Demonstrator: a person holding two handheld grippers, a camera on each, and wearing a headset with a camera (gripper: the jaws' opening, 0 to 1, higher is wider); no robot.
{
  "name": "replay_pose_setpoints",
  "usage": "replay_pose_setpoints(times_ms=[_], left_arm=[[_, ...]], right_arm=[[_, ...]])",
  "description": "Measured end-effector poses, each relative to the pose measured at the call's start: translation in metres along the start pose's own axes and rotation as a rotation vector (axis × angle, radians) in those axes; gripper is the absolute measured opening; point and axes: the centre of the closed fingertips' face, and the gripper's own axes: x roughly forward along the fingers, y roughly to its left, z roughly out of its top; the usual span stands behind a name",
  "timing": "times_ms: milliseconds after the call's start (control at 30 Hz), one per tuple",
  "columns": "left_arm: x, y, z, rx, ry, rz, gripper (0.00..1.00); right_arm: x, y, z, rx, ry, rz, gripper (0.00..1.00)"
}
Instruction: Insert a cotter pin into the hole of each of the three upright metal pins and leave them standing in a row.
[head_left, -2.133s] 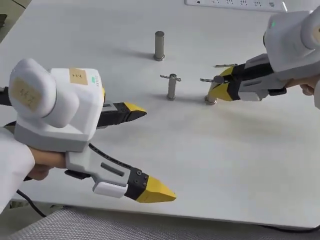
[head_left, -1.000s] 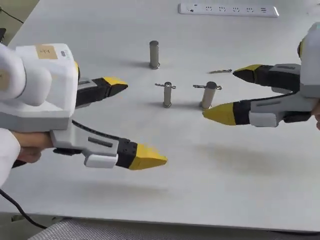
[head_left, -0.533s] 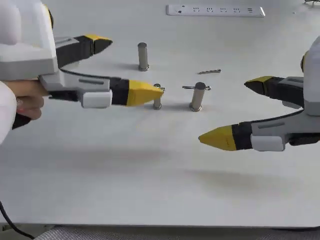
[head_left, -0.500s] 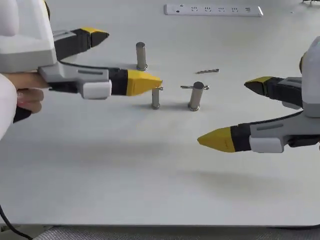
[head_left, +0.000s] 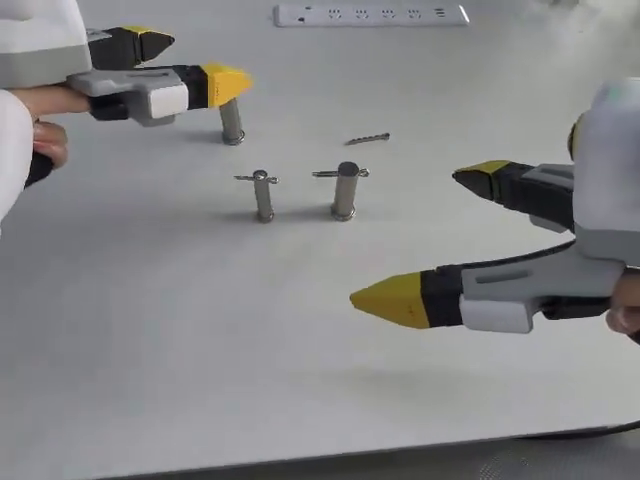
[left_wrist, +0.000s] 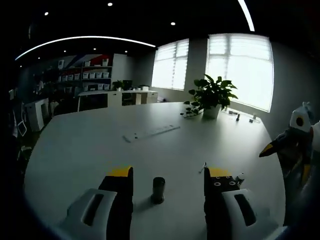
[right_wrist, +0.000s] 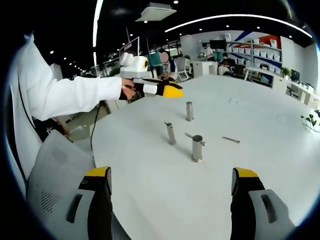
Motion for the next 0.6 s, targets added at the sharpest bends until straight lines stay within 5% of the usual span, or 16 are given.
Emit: replay_pose_setpoints(times_ms=[100, 233, 300, 600], left_arm=[[0.01, 0.007, -0.006, 0.015, 0.01, 0.019, 0.42], [0.02, 0.01, -0.013, 0.027, 0.033, 0.011, 0.36], [0.033, 0.026, -0.013, 0.027, 0.05, 0.002, 0.36], [0.044, 0.026, -0.034, 0.064, 0.137, -0.023, 0.29]], right_arm=[[-0.001, 0.001, -0.005, 0.025, 0.002, -0.002, 0.98], [-0.004, 0.002, -0.009, 0.05, 0.001, -0.01, 0.98], [-0.004, 0.001, -0.014, 0.064, 0.007, -0.012, 0.97], [-0.007, -0.001, -0.017, 0.097, 0.006, -0.02, 0.95]])
